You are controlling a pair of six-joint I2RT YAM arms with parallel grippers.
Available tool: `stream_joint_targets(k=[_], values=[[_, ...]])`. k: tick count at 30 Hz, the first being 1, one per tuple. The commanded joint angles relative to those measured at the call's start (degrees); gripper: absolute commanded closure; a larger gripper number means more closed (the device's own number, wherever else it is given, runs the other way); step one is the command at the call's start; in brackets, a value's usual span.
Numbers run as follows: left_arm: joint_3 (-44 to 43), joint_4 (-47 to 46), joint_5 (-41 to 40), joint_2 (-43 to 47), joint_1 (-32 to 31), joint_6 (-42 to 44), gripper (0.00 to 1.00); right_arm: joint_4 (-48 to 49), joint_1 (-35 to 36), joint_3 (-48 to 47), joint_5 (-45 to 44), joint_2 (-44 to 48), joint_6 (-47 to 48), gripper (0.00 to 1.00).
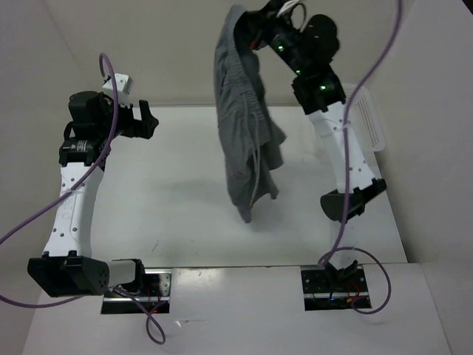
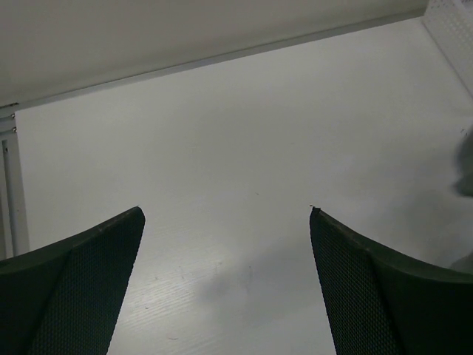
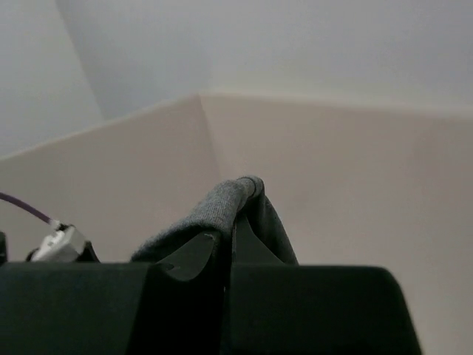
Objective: Fold and stack the shorts
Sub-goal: Move the shorts to the center of the board
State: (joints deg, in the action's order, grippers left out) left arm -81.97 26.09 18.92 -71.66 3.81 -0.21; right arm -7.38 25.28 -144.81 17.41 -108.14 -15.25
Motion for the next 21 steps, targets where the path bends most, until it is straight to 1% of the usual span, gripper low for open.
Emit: stream_joint_targets(k=[1,2,3,4,5,6,7,8,9,11,13,14,16,17,18,20,21], values=[[-1.25,-1.74,0.95,-1.55,0.84,0.21,0.01,-5.79,0.65,-5.91,-7.17,-5.92,-7.61,0.97],[-1.87,-1.74,-0.18,-2.95,0.84,0.21,0.01,-8.5,0.65,-6.53,-9.56,-7.08,-7.61,0.9],[-1.87,-1.74,-0.72,-3.48,0.84,0.21,0.01,-10.01,0.65,-6.53,-11.59,-8.13,-5.78,0.78],[-1.87,-1.22,-0.72,-4.1,0.84,0.21,0.01,-11.77,0.13,-7.14,-13.61,-9.19,-5.24,0.63],[-1.87,-1.21,-1.33,-5.32,0.84,0.21,0.01,-15.61,-0.4,-7.15,-13.63,-10.85,-5.23,0.28],[-1.87,-1.21,-1.34,-5.94,0.84,0.21,0.01,-17.3,-0.4,-5.93,-13.63,-11.39,-5.23,0.15],[-1.87,-0.69,-1.34,-6.56,0.84,0.21,0.01,-18.54,-1.36,-2.7,-13.63,-11.39,-5.23,0.06],[-1.87,-0.69,-1.34,-7.7,0.84,0.21,0.01,-19.25,-2.15,-0.41,-13.63,-11.39,-5.23,0.01],[-1.87,0.01,-1.34,-7.71,0.84,0.21,0.01,-19.78,-2.16,3.53,-13.63,-11.39,-4.28,0.01],[-0.39,1.32,-3.53,-8.41,0.84,0.21,0.01,-19.78,-2.16,6.55,-14.16,-11.92,0.29,0.01],[1.28,3.0,-5.81,-8.41,0.84,0.21,0.01,-19.78,-2.16,11.2,-11.97,-11.92,3.53,0.01],[2.51,5.01,-6.34,-7.8,0.84,0.21,0.01,-19.78,-2.16,12.96,-7.96,-11.92,4.69,0.03],[8.13,7.04,-7.13,-7.1,0.84,0.21,0.01,-19.09,-2.16,18.93,-4.24,-11.92,5.23,0.11],[10.15,9.31,-7.14,-7.09,0.84,0.21,0.01,-17.95,-2.16,21.13,-0.66,-11.92,5.83,0.14],[14.08,10.29,-7.14,-6.57,0.24,0.21,0.01,-17.24,-2.16,25.24,0.25,-12.44,5.84,0.25],[17.88,12.57,-7.67,-6.04,-2.22,0.21,0.01,-15.48,-2.16,28.08,1.83,-14.11,6.62,0.38],[19.47,12.59,-7.67,-6.04,-3.02,0.21,0.01,-14.95,-2.16,29.75,2.36,-15.86,7.41,0.51]])
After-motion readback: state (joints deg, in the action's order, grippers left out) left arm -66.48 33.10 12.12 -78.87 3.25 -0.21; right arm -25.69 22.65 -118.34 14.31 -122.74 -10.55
